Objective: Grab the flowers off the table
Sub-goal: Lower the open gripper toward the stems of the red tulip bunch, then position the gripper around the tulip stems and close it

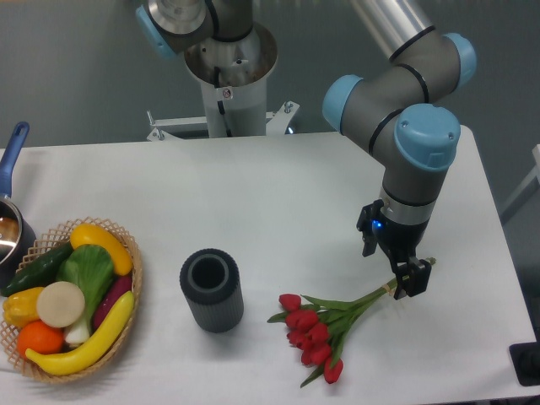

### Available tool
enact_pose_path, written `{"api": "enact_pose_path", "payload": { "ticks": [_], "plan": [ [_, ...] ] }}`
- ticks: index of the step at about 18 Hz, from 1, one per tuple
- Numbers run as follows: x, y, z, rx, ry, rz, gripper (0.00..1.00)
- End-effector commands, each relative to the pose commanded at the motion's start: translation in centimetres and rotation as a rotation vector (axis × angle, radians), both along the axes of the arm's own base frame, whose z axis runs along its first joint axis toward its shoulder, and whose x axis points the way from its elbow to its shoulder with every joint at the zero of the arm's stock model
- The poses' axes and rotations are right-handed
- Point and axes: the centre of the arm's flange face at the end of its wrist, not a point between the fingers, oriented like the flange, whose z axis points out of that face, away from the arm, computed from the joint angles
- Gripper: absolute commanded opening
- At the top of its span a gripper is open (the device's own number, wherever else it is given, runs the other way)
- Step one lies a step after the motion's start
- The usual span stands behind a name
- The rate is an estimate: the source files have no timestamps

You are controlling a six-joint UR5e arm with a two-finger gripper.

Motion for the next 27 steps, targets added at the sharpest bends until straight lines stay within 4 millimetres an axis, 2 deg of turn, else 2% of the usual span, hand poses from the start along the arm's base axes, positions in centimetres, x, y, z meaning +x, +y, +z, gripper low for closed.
{"api": "enact_pose_path", "payload": {
  "ticks": [14, 18, 20, 24, 27],
  "plan": [
    [0.7, 0.5, -0.8, 0.075, -0.062, 0.104, 1.00],
    [1.1, 1.2, -2.6, 0.072, -0.124, 0.235, 1.00],
    [2.1, 2.6, -3.6, 0.065, -0.139, 0.230, 1.00],
    [2.2, 3.0, -4.2, 0.097, -0.112, 0.265, 1.00],
    [2.6, 2.7, -5.4, 0.108, -0.098, 0.269, 1.00]
  ]
}}
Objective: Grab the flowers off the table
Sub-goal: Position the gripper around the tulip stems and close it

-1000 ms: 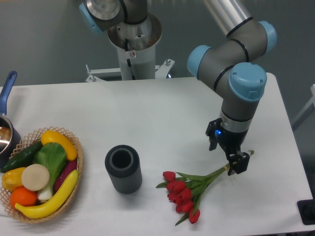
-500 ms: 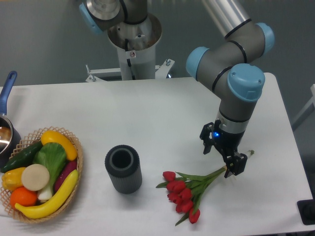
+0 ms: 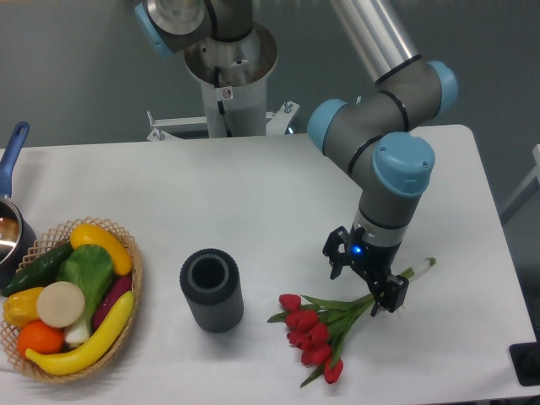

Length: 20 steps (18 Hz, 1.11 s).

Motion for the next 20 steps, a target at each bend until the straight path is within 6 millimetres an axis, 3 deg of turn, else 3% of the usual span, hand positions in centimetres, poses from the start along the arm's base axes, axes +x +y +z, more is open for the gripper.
{"api": "enact_pose_path", "payload": {
  "ticks": [11, 20],
  "plan": [
    [-1.6, 0.5, -5.1, -0.044, -0.046, -0.002, 1.00],
    [-2.4, -0.2, -6.2, -0.121, -0.018, 0.008, 1.00]
  ]
}}
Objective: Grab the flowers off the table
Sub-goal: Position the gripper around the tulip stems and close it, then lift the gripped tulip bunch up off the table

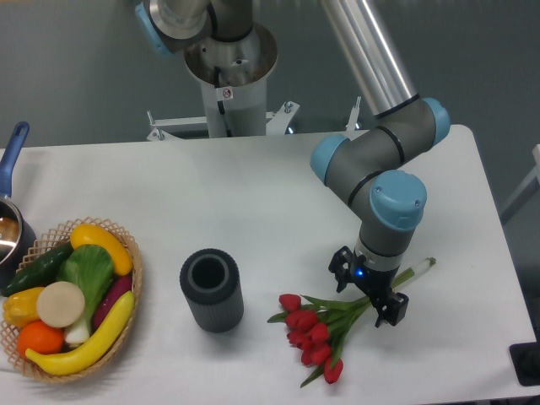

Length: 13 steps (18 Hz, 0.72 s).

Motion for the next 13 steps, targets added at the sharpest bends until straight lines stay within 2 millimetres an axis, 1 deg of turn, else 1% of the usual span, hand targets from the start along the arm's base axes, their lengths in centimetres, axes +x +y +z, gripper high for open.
{"api": "enact_pose_path", "payload": {
  "ticks": [1, 5, 8, 10, 13],
  "plan": [
    [-0.17, -0.09, -0.57, -0.017, 0.003, 0.003, 1.00],
    [-0.54, 0.15, -1.19, -0.072, 0.030, 0.011, 1.00],
    [-0.51, 0.17, -1.33, -0.070, 0.029, 0.009, 0.96],
    [-0.20, 0.59, -1.25, -0.068, 0.031, 0.004, 0.88],
    [-0.18, 0.61, -1.14, -0.066, 0.032, 0.005, 0.67]
  ]
}}
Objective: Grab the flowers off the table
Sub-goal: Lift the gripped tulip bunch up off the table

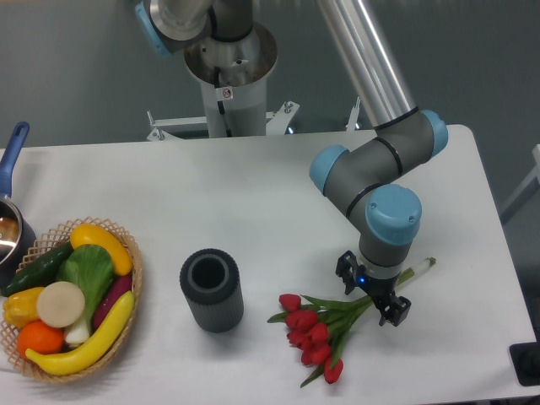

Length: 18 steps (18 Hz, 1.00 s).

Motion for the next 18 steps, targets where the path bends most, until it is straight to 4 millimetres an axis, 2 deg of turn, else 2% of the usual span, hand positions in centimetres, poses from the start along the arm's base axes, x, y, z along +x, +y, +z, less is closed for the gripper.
{"api": "enact_pose_path", "payload": {
  "ticks": [4, 6, 9, 11, 13, 18],
  "plan": [
    [0.11, 0.05, -0.07, -0.001, -0.002, 0.001, 0.47],
    [0.14, 0.02, -0.13, -0.003, -0.002, 0.002, 0.44],
    [0.29, 0.02, -0.17, -0.006, -0.002, 0.001, 0.34],
    [0.40, 0.07, -0.23, -0.007, -0.003, -0.001, 0.32],
    [0.67, 0.28, -0.09, -0.006, -0.002, -0.004, 0.21],
    [0.55, 0.42, 0.41, 0.005, 0.004, -0.006, 0.17]
  ]
}}
